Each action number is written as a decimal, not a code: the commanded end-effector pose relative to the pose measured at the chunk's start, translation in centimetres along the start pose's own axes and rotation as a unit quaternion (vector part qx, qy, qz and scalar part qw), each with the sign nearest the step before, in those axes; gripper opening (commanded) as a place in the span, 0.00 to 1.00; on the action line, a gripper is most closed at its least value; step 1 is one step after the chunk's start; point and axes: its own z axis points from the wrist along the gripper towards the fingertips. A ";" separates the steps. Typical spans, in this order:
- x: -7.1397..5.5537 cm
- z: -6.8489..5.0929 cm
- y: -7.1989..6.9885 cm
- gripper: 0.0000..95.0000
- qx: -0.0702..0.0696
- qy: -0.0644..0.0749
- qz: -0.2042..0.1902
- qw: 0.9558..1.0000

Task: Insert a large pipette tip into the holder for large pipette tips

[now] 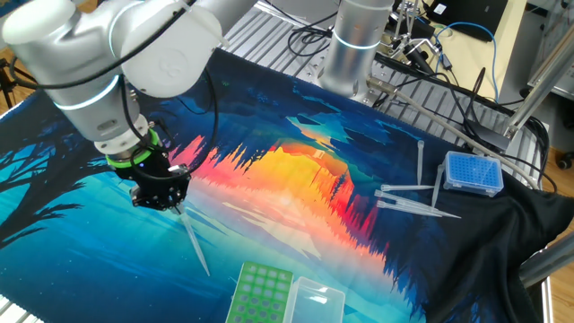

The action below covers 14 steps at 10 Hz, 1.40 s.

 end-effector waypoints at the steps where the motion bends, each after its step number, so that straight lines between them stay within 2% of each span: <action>1: 0.0 0.0 0.0 0.00 0.016 0.009 0.005 1.000; 3: 0.0 0.0 0.0 0.00 0.021 0.012 0.007 1.000; 5: 0.0 0.0 0.0 0.00 0.023 0.011 0.012 1.000; 8: 0.0 0.0 0.0 0.00 0.033 0.008 0.009 0.999; 9: 0.0 0.0 -0.1 0.20 0.035 0.007 0.008 0.999; 13: 0.0 0.0 -0.1 0.20 0.045 0.004 -0.007 0.999; 14: 0.0 0.0 -0.1 0.20 0.053 0.007 -0.012 0.998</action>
